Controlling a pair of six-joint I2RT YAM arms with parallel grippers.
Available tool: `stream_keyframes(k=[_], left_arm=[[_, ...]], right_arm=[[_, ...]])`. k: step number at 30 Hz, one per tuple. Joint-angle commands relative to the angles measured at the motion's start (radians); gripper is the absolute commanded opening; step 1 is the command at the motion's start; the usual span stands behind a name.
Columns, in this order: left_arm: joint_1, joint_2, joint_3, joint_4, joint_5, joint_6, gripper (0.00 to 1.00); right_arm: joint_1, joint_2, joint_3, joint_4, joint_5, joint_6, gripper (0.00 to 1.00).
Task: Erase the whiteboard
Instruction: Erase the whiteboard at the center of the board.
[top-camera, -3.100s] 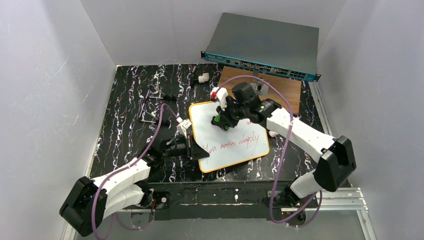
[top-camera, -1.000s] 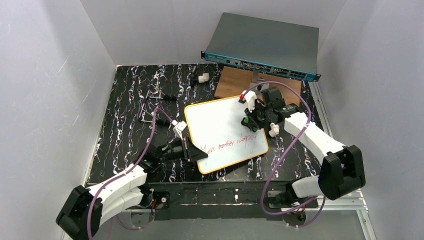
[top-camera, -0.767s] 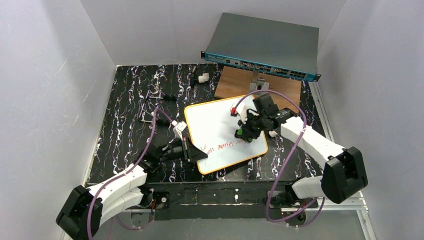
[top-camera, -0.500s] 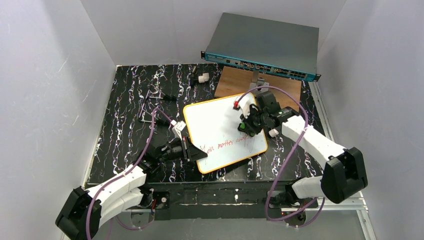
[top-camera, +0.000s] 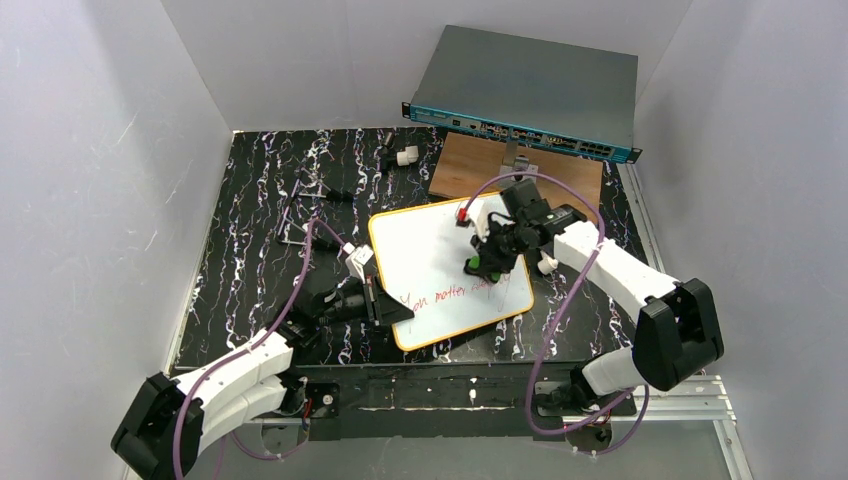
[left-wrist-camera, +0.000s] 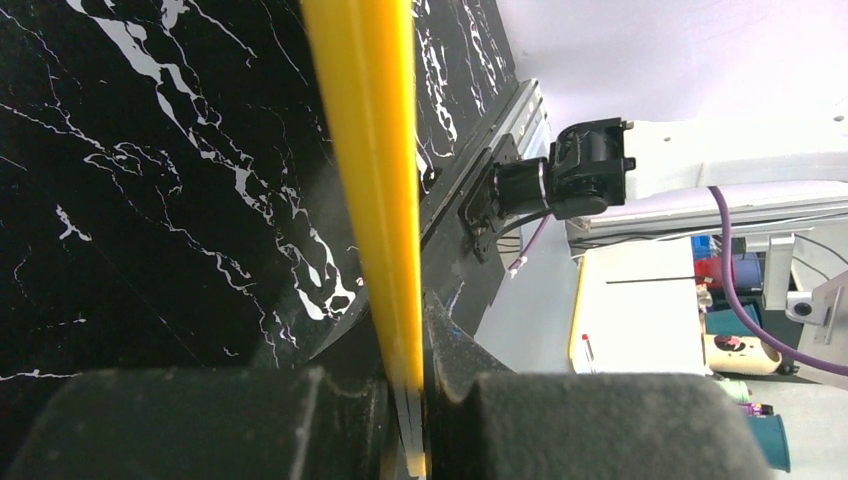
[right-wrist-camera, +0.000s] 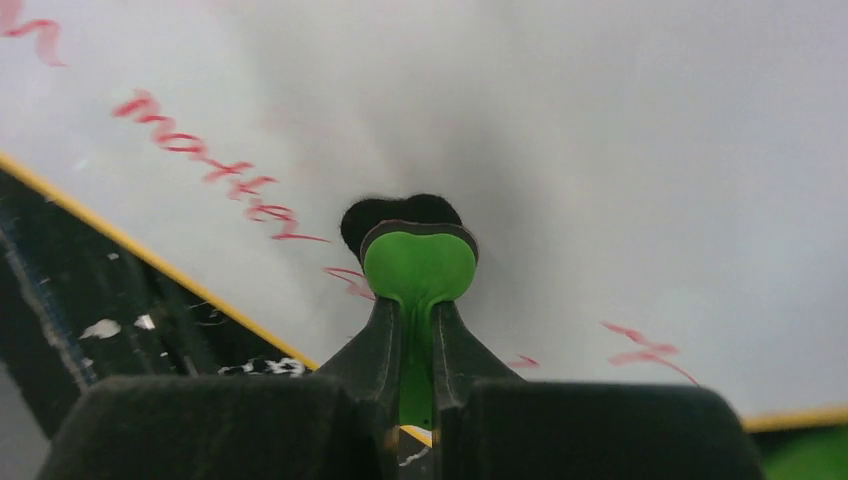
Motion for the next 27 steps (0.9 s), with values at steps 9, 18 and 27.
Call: stream_keyframes(k=[9,18,27], left_arm=[[-0.005,0.013,0.104,0.126,0.097,0.101,0.0],[-0.006,-0.039,0.117,0.059,0.092,0.134,0.0],[-0.005,-0.029,0.091,0.092,0.085,0.131,0.0]], right_arm=[[-0.073,-0.02,0.015,0.087,0.097,0.082,0.01],[-0.092,-0.048,-0.03,-0.075,-0.17,-0.107,0.01],[-0.095,-0.062,0.002,0.069,-0.006,0.071,0.01]])
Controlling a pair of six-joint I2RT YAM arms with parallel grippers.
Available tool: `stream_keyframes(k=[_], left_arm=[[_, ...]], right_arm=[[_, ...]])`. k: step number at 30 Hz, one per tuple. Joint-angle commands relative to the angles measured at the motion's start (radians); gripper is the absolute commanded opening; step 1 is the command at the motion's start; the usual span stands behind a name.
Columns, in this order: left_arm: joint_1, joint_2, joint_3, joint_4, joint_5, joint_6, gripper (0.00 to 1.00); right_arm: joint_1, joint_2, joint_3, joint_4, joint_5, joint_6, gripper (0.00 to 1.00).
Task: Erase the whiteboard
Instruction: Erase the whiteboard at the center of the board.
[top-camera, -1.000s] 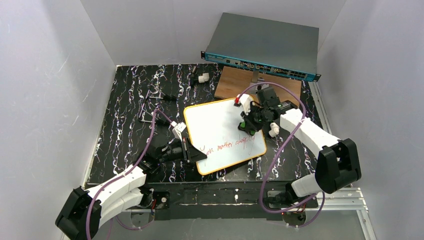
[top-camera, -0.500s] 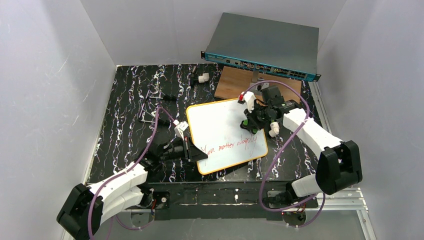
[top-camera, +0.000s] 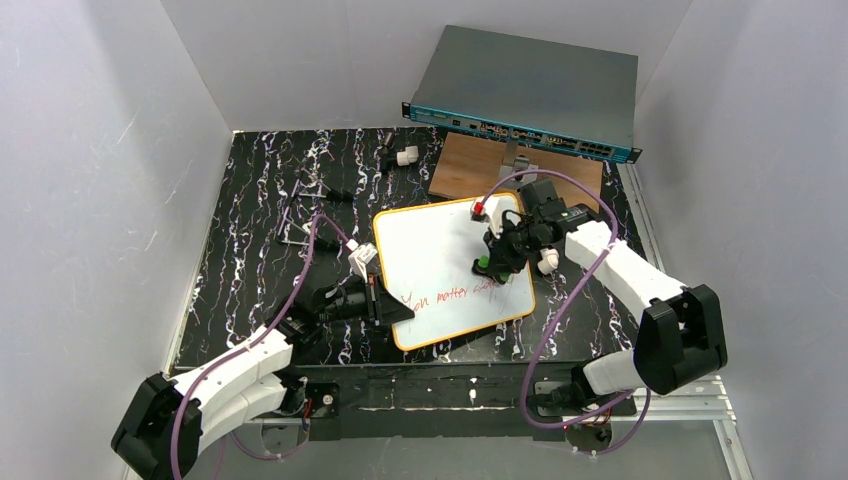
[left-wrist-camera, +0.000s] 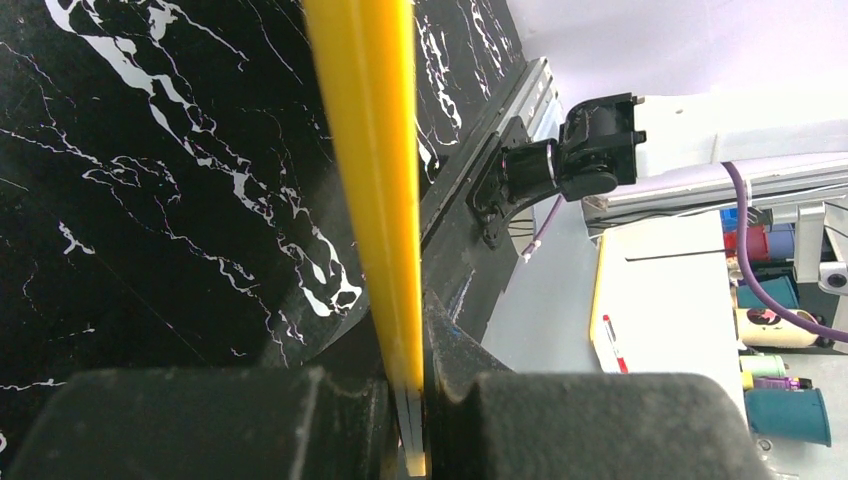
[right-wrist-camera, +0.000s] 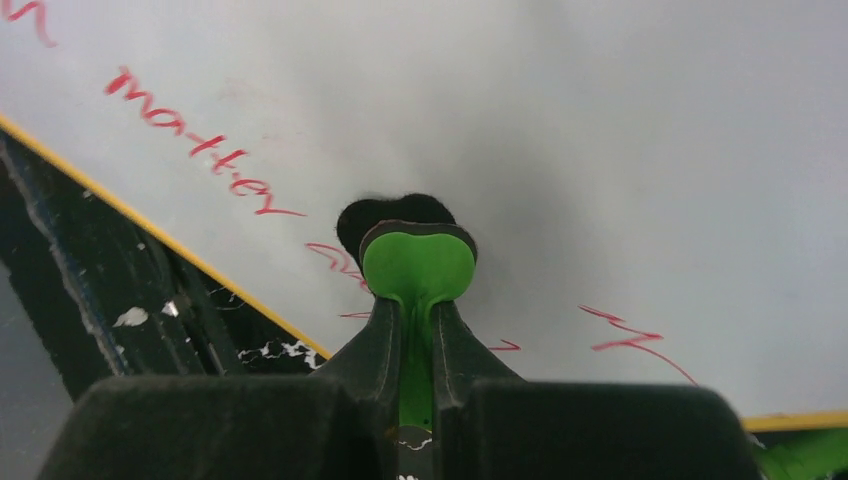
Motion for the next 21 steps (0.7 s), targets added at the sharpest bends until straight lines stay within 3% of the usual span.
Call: stream_keyframes(k=[1,5,7,10,16,18,21], left_arm=[[-0.006,-0.034,0.042,0.166,0.055,0.036,0.0],[-0.006,-0.035,0.029,0.178,0.056,0.032,0.0],[-0.007,-0.042,0.03,0.174,0.056,0.032,0.0],[-0.007,-0.048,0.042,0.152,0.055,0.05,0.0],[-0.006,-0.022,0.052,0.16,0.067,0.061,0.0],[-0.006,-0.022,0.045,0.171,0.066,0.057,0.0],[-0.006,-0.033,0.032,0.179,0.058,0.053,0.0]], right_arm=[[-0.043,-0.027,0.02,0.171,0.24,0.15,0.01],[-0.083,-0.002,0.002,0.228,0.403,0.193,0.01],[-0.084,-0.001,-0.011,0.204,0.37,0.152,0.01],[-0.071,-0.001,-0.019,0.111,0.205,0.044,0.01],[0.068,0.004,-0.014,-0.035,0.01,-0.093,0.01],[0.071,0.018,0.006,-0.015,0.017,-0.053,0.01],[0.017,0.019,0.009,0.101,0.16,0.07,0.01]])
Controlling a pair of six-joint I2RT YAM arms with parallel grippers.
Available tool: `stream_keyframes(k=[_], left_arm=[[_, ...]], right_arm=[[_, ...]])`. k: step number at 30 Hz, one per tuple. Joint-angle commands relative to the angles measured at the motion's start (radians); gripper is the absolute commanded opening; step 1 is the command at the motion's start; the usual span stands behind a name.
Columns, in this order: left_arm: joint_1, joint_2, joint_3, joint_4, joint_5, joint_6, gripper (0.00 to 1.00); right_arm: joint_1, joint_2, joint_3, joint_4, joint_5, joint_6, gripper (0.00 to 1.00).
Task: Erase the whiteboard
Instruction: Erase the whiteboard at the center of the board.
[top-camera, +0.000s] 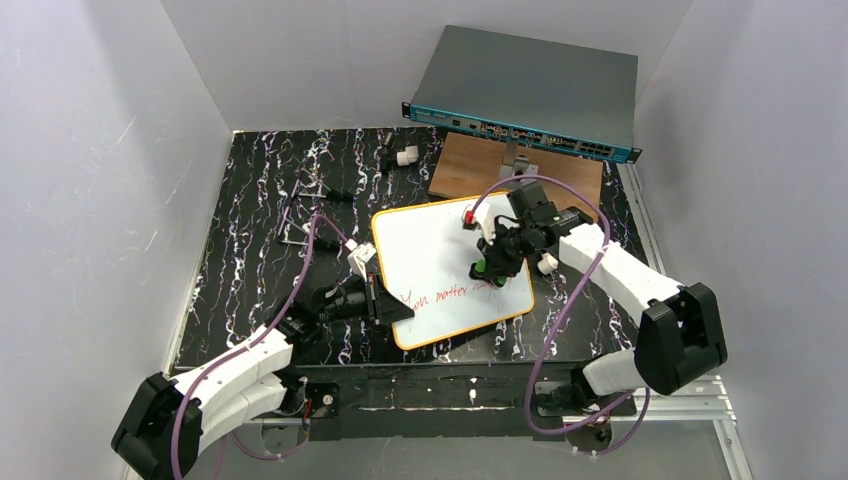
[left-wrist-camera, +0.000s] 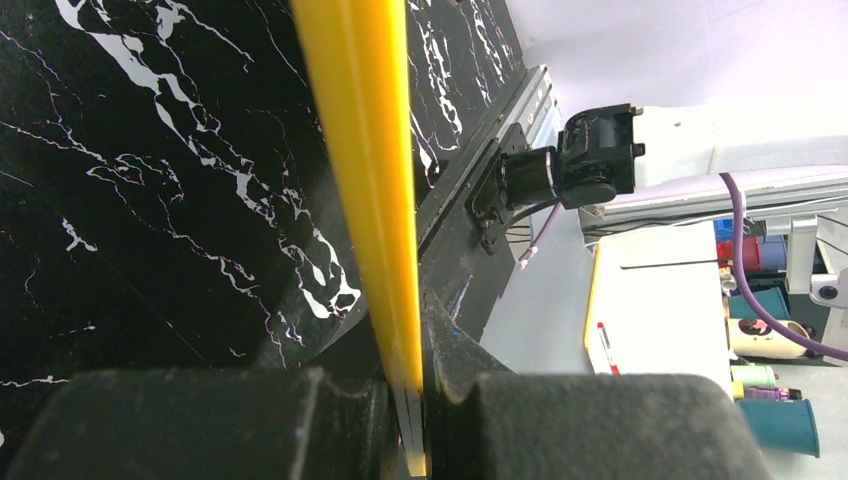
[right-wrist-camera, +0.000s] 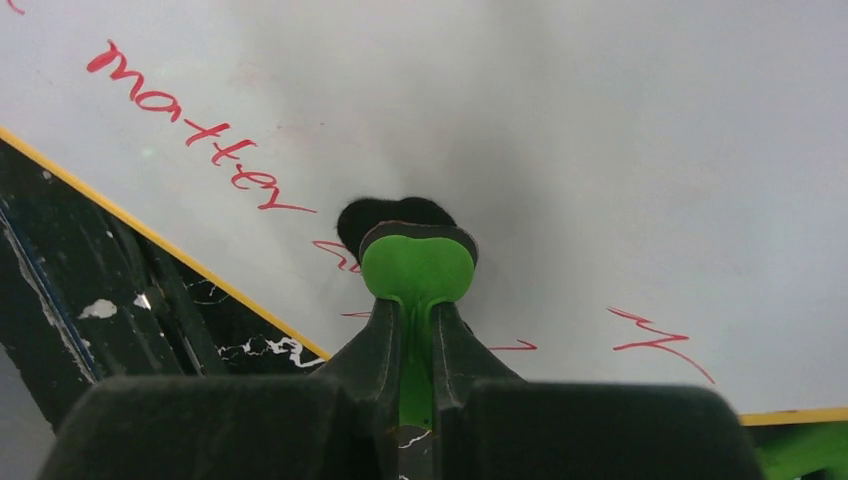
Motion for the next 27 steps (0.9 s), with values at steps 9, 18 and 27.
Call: stream_keyframes(k=[9,18,27], left_arm=[[-0.007,-0.017,0.029,0.209,0.081,0.061,0.0],[-0.007,-0.017,0.018,0.224,0.078,0.057,0.0],[-0.007,-0.016,0.016,0.229,0.08,0.054,0.0]], right_arm=[[-0.143,0.026,-0.04,0.188,0.308,0.138,0.01],[-0.053,0.013,0.009,0.015,-0.076,0.027,0.01],[-0.171,0.057,0.014,0.229,0.375,0.251,0.01]])
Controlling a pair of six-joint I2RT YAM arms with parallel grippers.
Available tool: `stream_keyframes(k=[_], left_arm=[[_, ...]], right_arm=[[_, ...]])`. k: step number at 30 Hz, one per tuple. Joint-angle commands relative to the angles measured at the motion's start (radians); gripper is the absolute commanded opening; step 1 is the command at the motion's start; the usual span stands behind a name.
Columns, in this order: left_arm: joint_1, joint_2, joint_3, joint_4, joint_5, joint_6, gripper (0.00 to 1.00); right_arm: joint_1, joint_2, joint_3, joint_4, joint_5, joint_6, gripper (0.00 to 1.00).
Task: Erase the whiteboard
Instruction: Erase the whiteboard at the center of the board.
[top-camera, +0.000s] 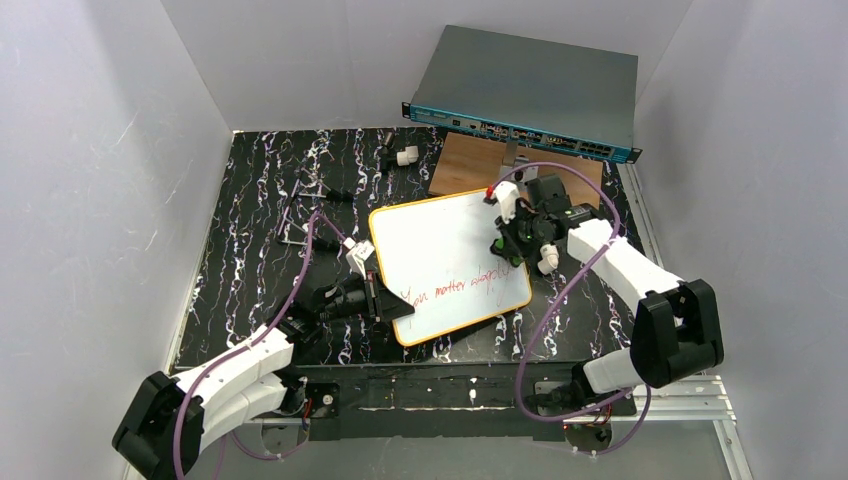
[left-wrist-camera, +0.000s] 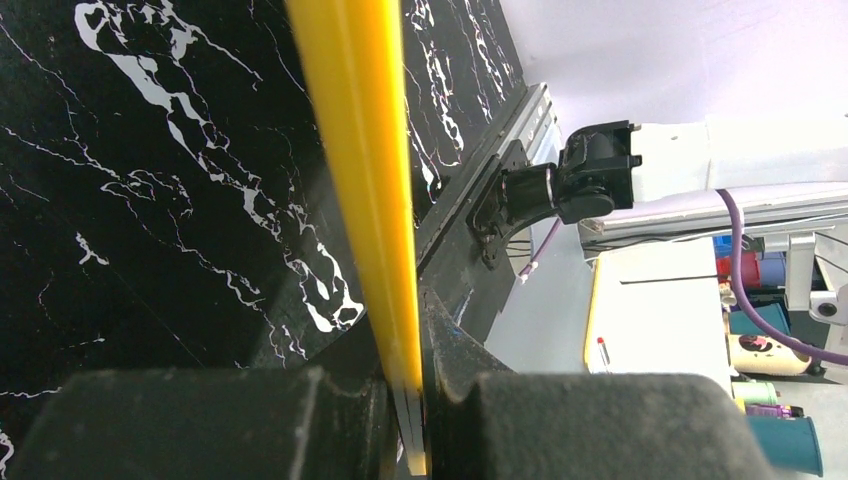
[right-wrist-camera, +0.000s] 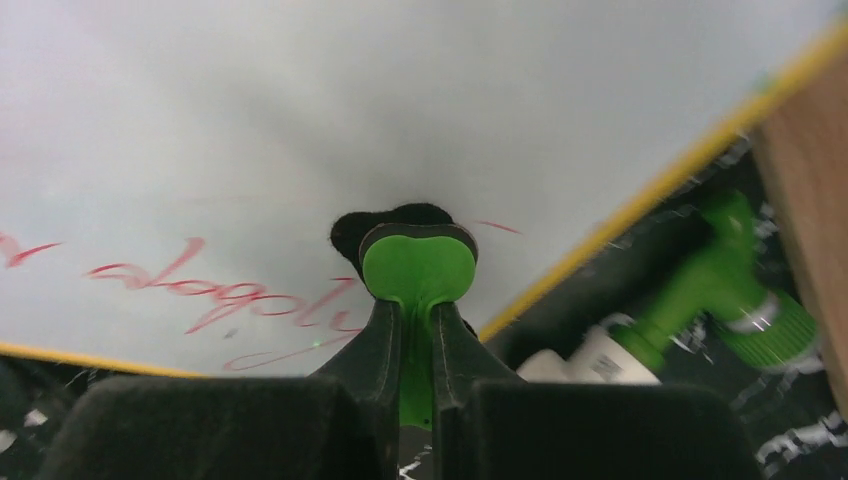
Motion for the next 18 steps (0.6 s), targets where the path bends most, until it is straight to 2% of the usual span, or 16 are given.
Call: stream_keyframes(k=[1,3,7,11,13,18], left_arm=[[-0.012,-0.028,0.022,0.192,0.104,0.075,0.0],[-0.011,-0.028,0.02,0.193,0.104,0.076,0.0],[-0.011,-0.02,0.018,0.203,0.104,0.076,0.0],[-0.011,-0.005,0.016,0.219,0.108,0.073,0.0],[-0.011,0.001,0.016,0.224,0.108,0.073,0.0],[-0.013,0.001,0.011,0.23,0.107,0.07,0.0]], right_arm=[[-0.072,0.041,0.019,0.104,0.204,0.06,0.01],[-0.074,0.045,0.01,0.066,0.172,0.014,0.01],[-0.037,0.033,0.014,-0.098,-0.164,-0.13,0.01],[0.049,0.017,0.032,-0.142,-0.309,-0.176,0.01],[0.047,0.022,0.052,-0.1,-0.281,-0.112,0.01],[-0.048,0.016,0.029,0.085,0.046,0.083,0.01]])
